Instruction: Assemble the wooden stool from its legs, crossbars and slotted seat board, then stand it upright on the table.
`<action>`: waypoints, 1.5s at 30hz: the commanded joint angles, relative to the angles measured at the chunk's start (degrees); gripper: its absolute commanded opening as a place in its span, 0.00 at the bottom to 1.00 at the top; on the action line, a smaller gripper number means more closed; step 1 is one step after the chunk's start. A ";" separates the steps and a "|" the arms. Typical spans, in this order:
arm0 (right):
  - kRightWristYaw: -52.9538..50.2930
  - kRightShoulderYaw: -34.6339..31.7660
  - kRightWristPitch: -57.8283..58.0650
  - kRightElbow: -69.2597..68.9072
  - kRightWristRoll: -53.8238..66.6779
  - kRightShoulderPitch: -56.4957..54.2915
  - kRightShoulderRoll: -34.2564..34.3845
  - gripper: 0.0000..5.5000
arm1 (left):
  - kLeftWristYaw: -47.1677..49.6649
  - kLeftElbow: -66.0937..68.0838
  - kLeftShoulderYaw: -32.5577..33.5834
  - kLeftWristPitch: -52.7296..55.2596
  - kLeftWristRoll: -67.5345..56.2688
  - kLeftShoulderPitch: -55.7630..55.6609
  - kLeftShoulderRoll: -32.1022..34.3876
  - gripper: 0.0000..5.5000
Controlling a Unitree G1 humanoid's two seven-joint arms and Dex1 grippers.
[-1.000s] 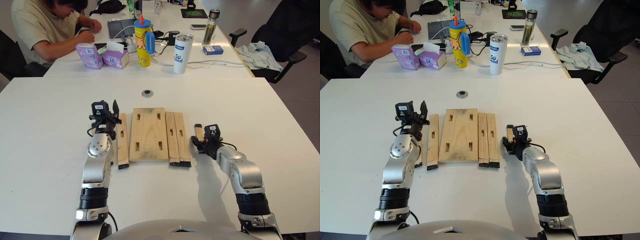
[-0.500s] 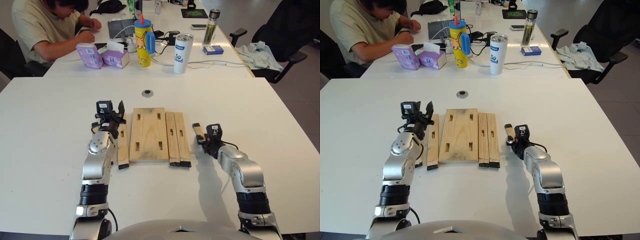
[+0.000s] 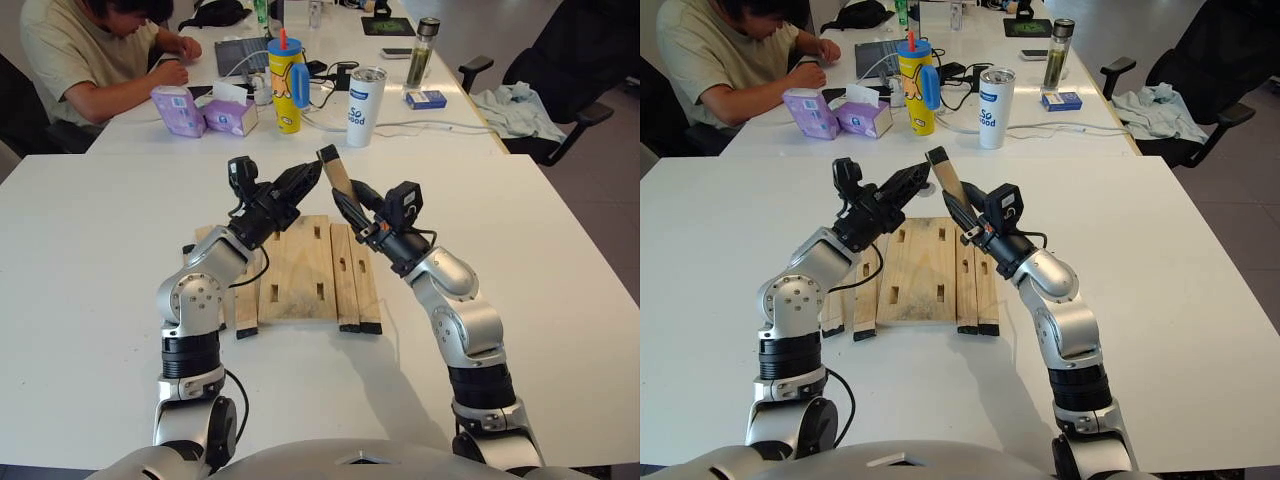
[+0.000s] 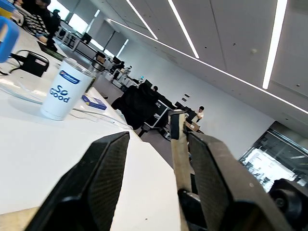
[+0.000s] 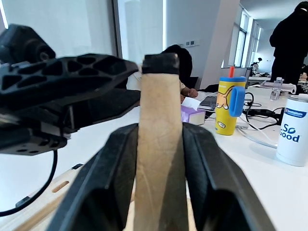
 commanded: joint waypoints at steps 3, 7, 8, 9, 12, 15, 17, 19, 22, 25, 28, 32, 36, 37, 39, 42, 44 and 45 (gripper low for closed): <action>2.78 1.03 -1.87 -1.48 1.73 1.46 -0.64 0.24 | 2.26 -1.14 0.98 2.79 -3.67 -1.59 1.12 0.42; 4.28 2.01 -3.04 -2.42 1.52 2.57 -1.27 0.24 | 2.35 -0.89 1.06 2.82 -4.53 -1.57 1.60 0.38; 4.52 2.25 -3.26 -2.49 1.30 2.70 -1.50 0.24 | 2.51 -1.03 1.12 3.04 -4.98 -1.51 1.64 0.36; 4.62 2.38 -3.41 -2.52 1.15 2.78 -1.66 0.24 | 2.65 -1.11 1.09 3.38 -5.50 -1.44 1.73 0.32; 4.75 2.52 -3.78 -2.28 0.85 2.59 -2.15 0.24 | 2.60 -1.15 0.34 4.13 -5.84 -1.00 2.62 0.23; 4.66 2.42 -3.96 -2.14 0.78 2.44 -2.52 0.24 | 2.51 -1.20 0.07 4.74 -6.56 -0.67 3.10 0.15; 4.52 2.18 -3.93 -2.24 1.09 2.44 -2.53 0.24 | 2.59 -1.11 0.00 4.90 -6.89 -0.59 3.39 0.10; 4.53 2.03 -3.87 -2.29 1.34 2.35 -2.58 0.24 | 2.46 -0.98 -0.28 5.00 -6.89 -0.50 3.80 0.09; 4.37 1.34 -3.17 -2.31 2.31 2.12 -2.46 0.24 | 2.92 -0.54 0.21 4.64 -6.93 -0.56 4.07 0.09; 3.80 1.34 -2.53 -2.03 1.46 1.97 -2.97 0.33 | 4.73 -0.17 1.58 2.72 -6.06 -0.68 3.77 0.08; 1.84 1.62 -1.20 -1.05 -0.95 2.44 -3.78 0.37 | 8.43 -0.97 3.57 -0.15 -4.93 -1.02 2.78 0.08; -2.17 -1.96 0.48 1.37 -0.96 3.58 -3.59 0.37 | 15.94 -7.43 6.21 -4.96 -1.21 1.94 2.12 0.08; -6.91 -5.90 2.71 2.51 -0.69 4.40 -3.10 0.37 | 23.65 -16.74 7.70 -7.86 3.13 11.31 0.57 0.08; -7.85 -6.49 3.04 2.05 -0.74 5.12 -3.00 0.37 | 25.00 -18.43 7.69 -7.83 3.40 13.54 0.17 0.08; -9.01 -7.09 3.63 1.40 -0.91 6.32 -3.00 0.37 | 26.74 -21.65 6.99 -7.68 4.31 17.50 -0.09 0.08; -9.99 -7.33 4.20 0.58 -0.65 7.25 -2.71 0.37 | 28.06 -23.06 6.11 -8.06 5.47 19.86 -0.41 0.08; -10.17 -7.22 4.60 0.51 -0.39 7.26 -2.58 0.37 | 28.68 -22.76 5.56 -8.64 6.37 20.73 -0.91 0.08; -10.13 -7.07 4.79 0.48 -0.28 7.16 -2.56 0.37 | 28.75 -22.09 5.16 -9.03 6.93 21.05 -1.27 0.08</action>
